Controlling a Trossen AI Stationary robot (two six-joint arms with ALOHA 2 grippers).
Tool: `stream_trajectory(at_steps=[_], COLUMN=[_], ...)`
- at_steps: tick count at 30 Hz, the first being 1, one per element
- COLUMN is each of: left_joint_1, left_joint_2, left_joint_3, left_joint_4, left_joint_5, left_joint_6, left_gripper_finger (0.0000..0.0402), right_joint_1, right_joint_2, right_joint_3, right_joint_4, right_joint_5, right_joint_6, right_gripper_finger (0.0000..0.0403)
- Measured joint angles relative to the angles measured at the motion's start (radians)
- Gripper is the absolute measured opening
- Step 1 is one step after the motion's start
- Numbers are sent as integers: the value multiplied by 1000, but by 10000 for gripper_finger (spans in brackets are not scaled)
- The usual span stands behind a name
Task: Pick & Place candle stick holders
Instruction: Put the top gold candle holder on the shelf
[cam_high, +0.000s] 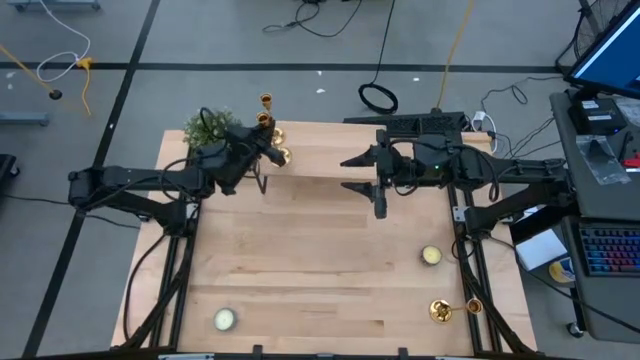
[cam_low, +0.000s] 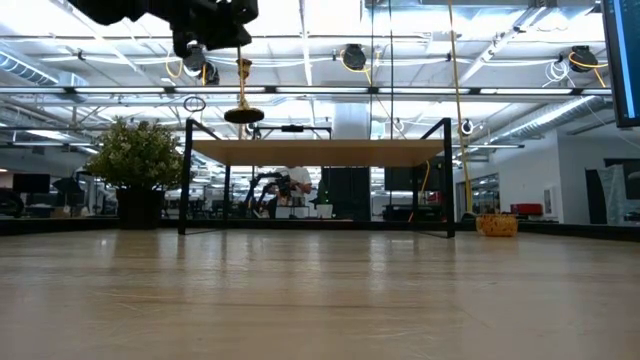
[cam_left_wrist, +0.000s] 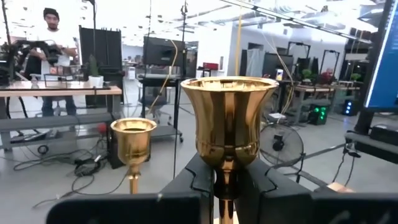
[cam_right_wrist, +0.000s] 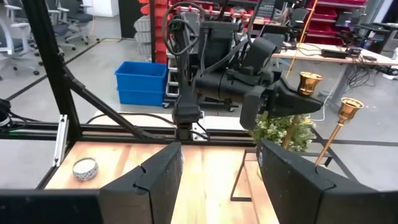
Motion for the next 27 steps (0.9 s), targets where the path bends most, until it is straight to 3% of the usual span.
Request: stream_trajectory(at_steps=[17,27], left_joint_1=[132,145], left_joint_2=[3,3], left_joint_3=[-2,-1], left_joint_4=[-44,-139], left_joint_5=[119,148], left_joint_6=[17,-33], left_gripper_finger=[27,27], right_joint_1=[-1,-2], right_joint_2=[-1,-1], right_joint_3=[0,0], right_joint_4=[8,8], right_joint_5=[4,106], right_joint_6=[-18,-46], right_gripper_finger=[199,199])
